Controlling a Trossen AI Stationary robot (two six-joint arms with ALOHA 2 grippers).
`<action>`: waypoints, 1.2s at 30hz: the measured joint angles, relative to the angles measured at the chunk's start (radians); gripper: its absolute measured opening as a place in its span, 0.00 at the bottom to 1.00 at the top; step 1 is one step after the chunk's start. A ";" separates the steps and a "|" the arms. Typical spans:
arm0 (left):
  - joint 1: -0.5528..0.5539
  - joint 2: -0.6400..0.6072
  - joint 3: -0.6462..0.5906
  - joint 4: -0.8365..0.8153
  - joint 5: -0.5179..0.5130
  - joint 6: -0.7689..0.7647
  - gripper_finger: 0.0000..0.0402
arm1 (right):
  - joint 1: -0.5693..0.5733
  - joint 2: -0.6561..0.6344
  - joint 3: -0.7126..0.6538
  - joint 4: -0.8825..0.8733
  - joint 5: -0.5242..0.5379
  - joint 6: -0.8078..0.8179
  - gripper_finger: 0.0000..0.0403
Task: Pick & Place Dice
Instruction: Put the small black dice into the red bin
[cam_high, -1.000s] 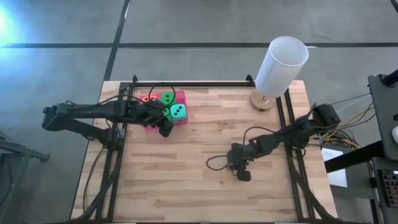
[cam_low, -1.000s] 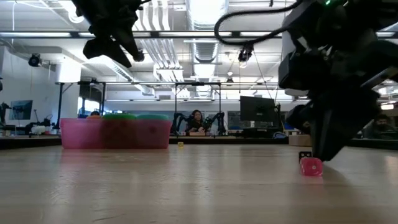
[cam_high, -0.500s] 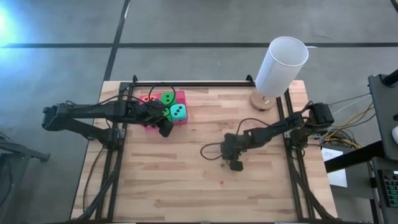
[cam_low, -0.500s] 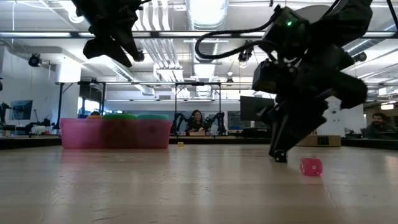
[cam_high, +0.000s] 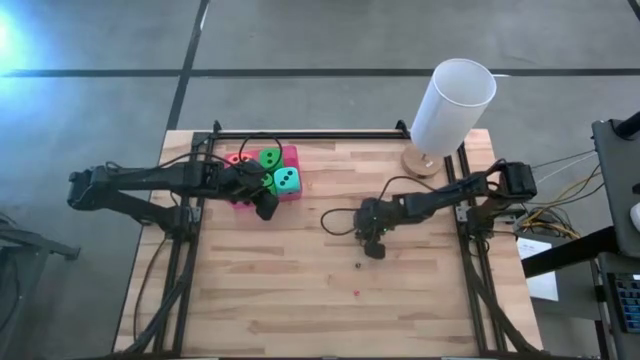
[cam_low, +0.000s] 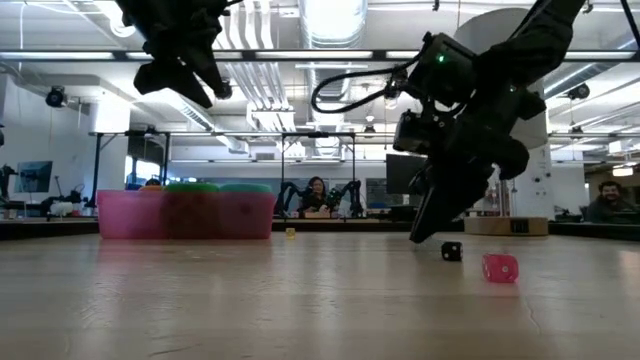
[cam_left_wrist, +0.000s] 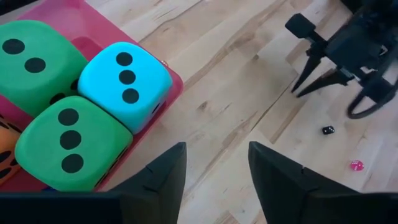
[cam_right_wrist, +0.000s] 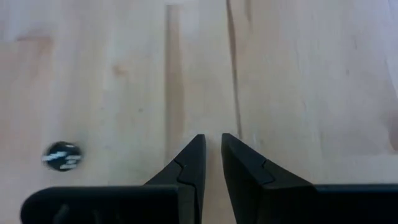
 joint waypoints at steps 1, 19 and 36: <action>0.000 0.000 0.000 0.000 0.000 0.000 0.45 | 0.007 -0.013 0.001 -0.006 -0.006 0.007 0.13; -0.010 0.000 -0.001 0.046 0.000 0.095 0.50 | 0.192 -0.418 0.001 -0.281 0.003 0.156 0.13; -0.014 0.000 -0.001 0.060 0.000 0.108 0.43 | 0.339 -0.395 -0.123 -0.390 -0.025 0.273 0.13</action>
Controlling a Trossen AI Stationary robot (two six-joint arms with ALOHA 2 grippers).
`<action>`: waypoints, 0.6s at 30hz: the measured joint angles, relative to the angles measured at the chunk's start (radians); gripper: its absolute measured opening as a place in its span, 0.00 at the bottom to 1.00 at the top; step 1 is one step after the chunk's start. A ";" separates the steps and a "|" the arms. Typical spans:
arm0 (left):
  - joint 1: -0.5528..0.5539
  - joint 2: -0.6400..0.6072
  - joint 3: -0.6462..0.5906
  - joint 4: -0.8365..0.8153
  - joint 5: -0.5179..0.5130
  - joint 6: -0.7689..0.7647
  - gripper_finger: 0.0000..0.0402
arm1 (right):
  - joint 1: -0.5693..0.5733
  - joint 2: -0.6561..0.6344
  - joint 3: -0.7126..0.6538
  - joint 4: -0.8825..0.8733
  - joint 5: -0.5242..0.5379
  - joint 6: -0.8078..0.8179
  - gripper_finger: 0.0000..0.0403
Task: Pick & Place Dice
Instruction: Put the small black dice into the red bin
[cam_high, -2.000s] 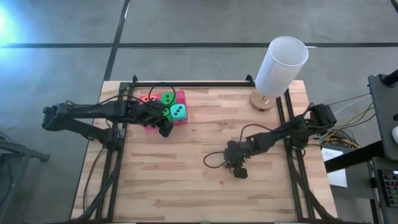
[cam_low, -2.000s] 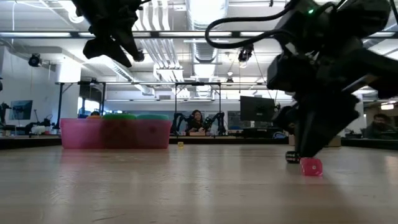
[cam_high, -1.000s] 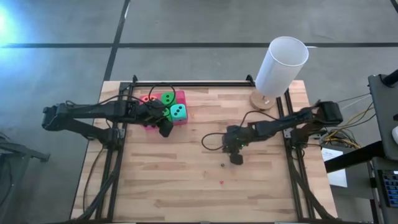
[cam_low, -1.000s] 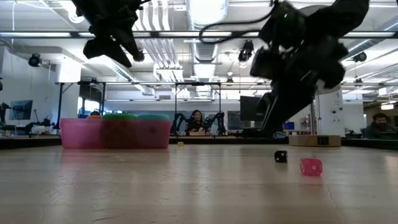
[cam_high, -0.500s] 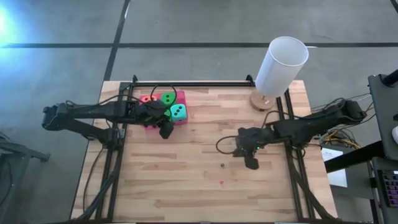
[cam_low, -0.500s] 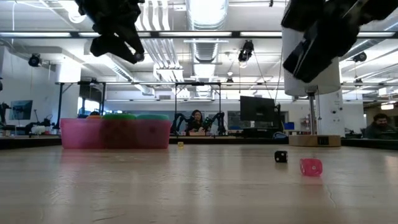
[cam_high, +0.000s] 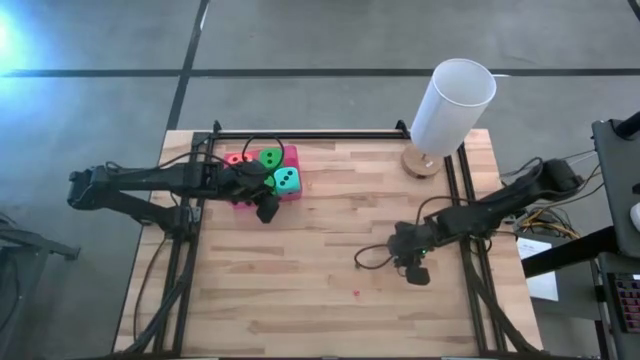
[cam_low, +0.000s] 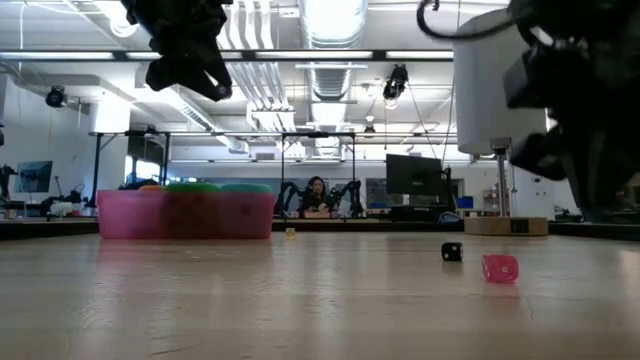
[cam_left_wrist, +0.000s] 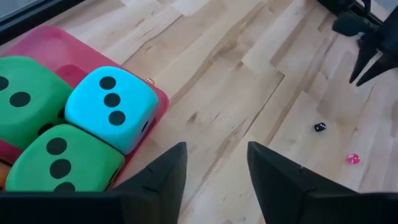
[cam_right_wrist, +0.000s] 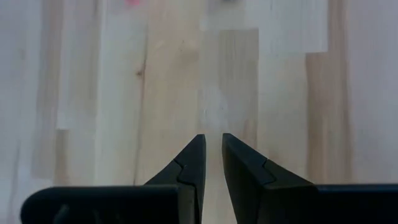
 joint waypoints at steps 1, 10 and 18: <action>0.000 0.000 0.000 0.000 0.000 0.000 0.43 | -0.001 0.010 -0.011 0.015 0.000 0.002 0.13; 0.000 0.000 0.000 -0.002 0.000 -0.001 0.40 | -0.002 0.167 -0.018 0.161 -0.004 0.037 0.13; 0.000 0.000 0.000 -0.003 0.000 -0.003 0.42 | -0.006 0.247 -0.003 0.245 -0.006 0.041 0.13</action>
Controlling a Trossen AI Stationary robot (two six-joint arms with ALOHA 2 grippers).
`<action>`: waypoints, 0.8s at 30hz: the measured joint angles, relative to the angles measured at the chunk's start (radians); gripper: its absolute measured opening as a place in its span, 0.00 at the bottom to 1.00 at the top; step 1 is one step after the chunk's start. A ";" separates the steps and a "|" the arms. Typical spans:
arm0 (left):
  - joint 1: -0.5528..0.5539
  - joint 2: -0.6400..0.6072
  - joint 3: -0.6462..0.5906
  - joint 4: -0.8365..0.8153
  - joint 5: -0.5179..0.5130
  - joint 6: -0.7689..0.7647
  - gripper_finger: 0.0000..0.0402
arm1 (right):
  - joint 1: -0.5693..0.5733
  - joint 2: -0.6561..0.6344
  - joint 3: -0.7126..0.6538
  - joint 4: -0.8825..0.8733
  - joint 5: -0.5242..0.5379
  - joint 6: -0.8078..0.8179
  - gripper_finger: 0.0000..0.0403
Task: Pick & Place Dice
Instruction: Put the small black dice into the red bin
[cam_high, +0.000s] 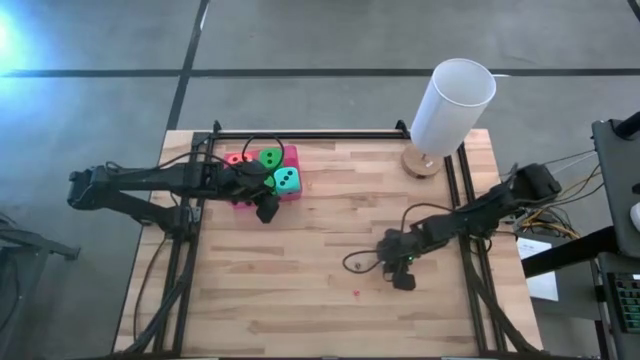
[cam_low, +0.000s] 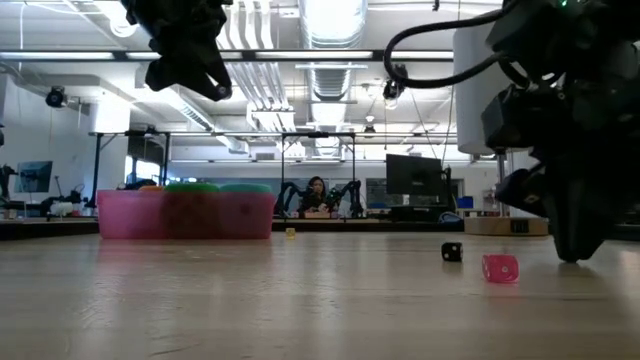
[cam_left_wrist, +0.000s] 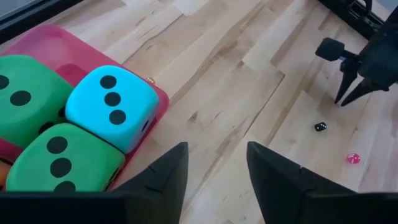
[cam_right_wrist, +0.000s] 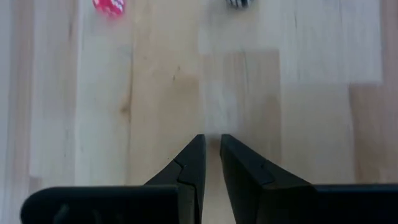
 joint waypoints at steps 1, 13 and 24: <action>0.000 0.000 0.000 0.000 0.000 0.000 0.43 | -0.002 0.001 0.000 0.018 0.000 0.000 0.13; 0.000 0.000 0.000 -0.002 0.000 0.026 0.47 | -0.057 0.078 0.000 0.292 0.059 -0.005 0.13; 0.000 0.000 0.000 -0.016 0.004 0.072 0.50 | -0.064 0.214 0.061 0.390 0.033 -0.014 0.13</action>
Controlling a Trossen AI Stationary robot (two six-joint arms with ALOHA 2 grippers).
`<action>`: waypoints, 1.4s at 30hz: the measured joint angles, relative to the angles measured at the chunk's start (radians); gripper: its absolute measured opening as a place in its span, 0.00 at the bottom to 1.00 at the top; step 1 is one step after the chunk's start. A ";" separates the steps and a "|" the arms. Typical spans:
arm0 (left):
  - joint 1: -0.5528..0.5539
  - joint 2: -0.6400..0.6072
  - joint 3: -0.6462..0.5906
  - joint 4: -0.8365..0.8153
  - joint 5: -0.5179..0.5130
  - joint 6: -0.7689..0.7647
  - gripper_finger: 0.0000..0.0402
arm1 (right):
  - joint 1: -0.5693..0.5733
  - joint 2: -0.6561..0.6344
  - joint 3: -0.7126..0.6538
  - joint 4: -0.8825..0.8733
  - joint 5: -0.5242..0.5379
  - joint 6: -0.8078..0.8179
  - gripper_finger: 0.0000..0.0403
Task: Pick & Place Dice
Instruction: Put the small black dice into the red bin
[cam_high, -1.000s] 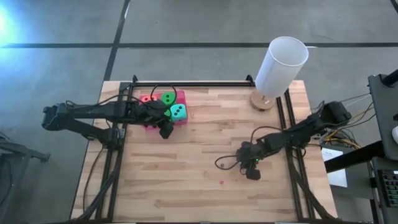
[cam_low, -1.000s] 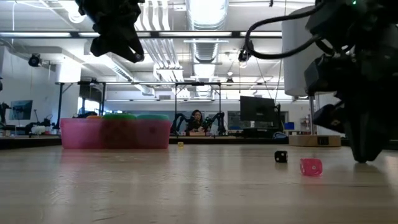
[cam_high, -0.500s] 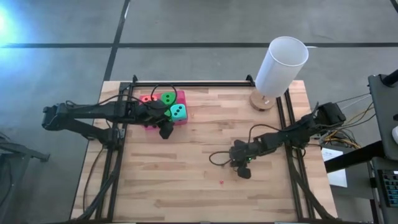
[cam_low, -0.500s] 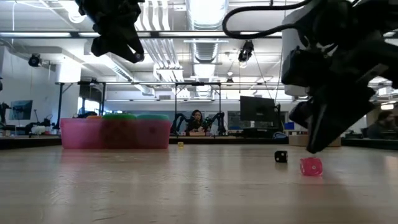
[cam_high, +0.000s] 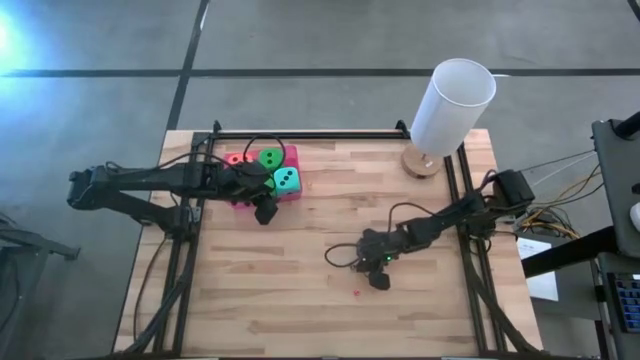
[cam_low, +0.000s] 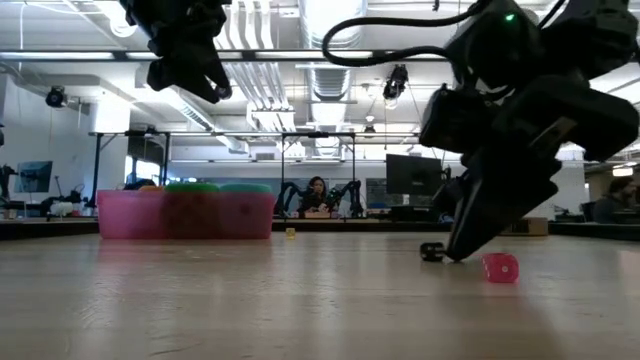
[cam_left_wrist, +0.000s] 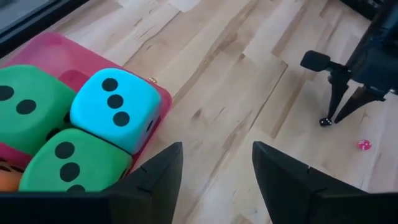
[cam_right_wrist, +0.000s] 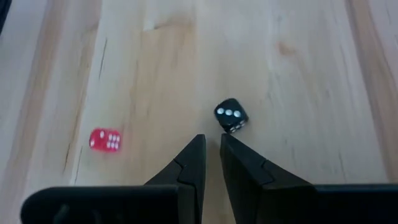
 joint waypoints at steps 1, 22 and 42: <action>0.000 0.000 0.000 0.000 0.003 0.003 0.50 | -0.003 0.014 0.014 -0.001 -0.001 -0.016 0.13; 0.000 0.000 0.000 0.000 0.023 0.009 0.42 | -0.028 0.072 0.185 -0.092 0.013 -0.146 0.13; -0.094 0.120 0.000 0.234 0.083 0.280 0.37 | 0.156 -0.479 0.152 -0.534 0.241 -0.033 0.13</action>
